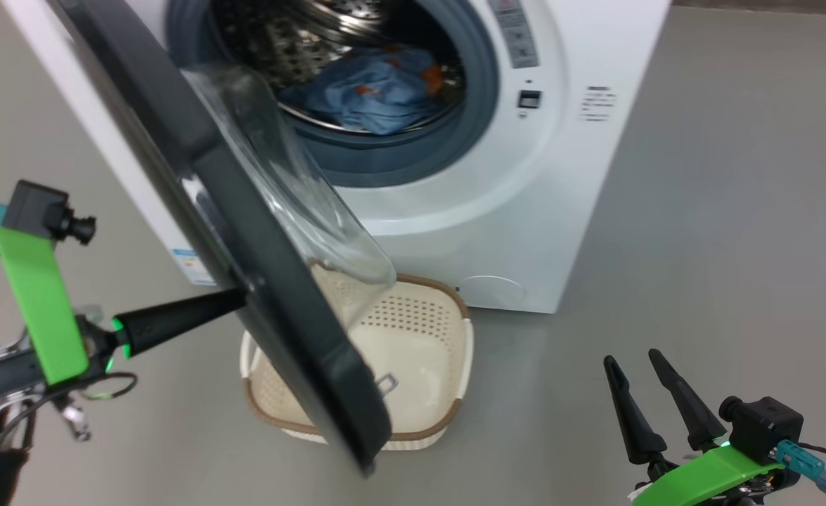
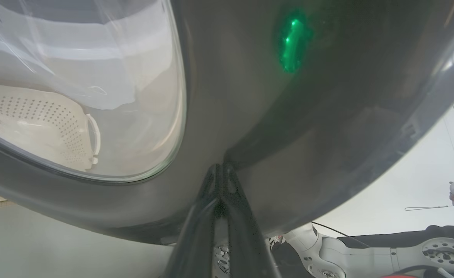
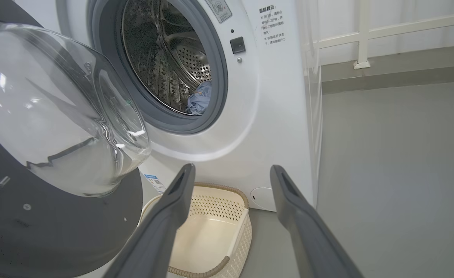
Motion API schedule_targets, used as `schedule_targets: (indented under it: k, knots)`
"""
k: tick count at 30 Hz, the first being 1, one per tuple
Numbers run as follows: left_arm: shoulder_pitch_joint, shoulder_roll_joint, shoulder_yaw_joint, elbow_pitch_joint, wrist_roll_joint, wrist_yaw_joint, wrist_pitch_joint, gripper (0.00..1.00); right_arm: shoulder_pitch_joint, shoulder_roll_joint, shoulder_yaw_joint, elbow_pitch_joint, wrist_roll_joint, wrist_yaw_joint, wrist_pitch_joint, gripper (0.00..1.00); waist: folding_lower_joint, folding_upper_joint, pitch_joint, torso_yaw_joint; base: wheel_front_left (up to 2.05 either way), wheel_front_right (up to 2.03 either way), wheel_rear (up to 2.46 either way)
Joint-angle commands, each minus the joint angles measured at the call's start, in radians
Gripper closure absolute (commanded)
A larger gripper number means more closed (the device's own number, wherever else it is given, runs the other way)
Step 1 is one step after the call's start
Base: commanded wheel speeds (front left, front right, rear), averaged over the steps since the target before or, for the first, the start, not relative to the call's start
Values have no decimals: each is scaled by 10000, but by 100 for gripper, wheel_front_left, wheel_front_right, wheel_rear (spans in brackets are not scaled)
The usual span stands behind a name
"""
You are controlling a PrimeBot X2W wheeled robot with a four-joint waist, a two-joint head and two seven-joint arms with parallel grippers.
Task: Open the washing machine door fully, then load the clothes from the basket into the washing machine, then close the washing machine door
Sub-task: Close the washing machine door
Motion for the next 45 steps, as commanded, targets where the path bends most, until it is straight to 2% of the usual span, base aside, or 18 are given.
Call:
schedule_targets:
  k: [1, 9, 14, 22, 32, 33, 34, 35, 36, 45]
  knots:
    - [-684, 135, 348, -182, 208, -40, -233, 100, -179, 35, 180, -276, -113, 29, -119, 0, 0, -1, 33, -613, 0, 0, 0]
    - [-1268, -332, 448, 523, 686, -40, -1099, 100, -221, 117, 79, -350, -123, 29, -119, 0, 0, -1, 152, -1616, 0, 0, 0]
    - [-1670, -489, 476, 956, 888, -40, -1490, 100, -209, 166, 35, -372, -125, 29, -119, 0, 0, -1, 225, -2013, 0, 0, 0]
    - [-1774, -460, 405, 1243, 1006, -40, -1680, 100, -183, 197, -65, -385, -130, 29, -119, 0, 0, -1, 219, -2089, 0, 0, 0]
    - [-856, -121, 652, 1114, 1180, -40, -2269, 100, -110, 101, -88, -350, -163, 29, -119, 0, 0, -1, 32, -1568, 0, 0, 0]
    - [-710, -62, 656, 1078, 1279, -40, -2380, 94, -103, 82, -94, -348, -165, 29, -119, 0, 0, -1, 17, -1512, 0, 0, 0]
    - [-564, -24, 683, 1065, 1346, -40, -2517, 58, -103, 61, -92, -344, -163, 29, -119, 0, 0, -1, 7, -1468, 0, 0, 0]
    - [-417, -11, 712, 1055, 1366, -40, -2641, 32, -105, 38, -90, -343, -162, 29, -119, 0, 0, -1, -2, -1422, 0, 0, 0]
    - [-276, 17, 731, 1043, 1417, -40, -2775, 0, -106, 14, -94, -345, -162, 29, -119, 0, 0, -1, -4, -1371, 0, 0, 0]
    - [1070, 5, 1174, 1238, 1546, -40, -4445, 0, -89, -148, -101, -351, -166, 29, -119, 0, 0, -1, -52, -1143, 0, 0, 0]
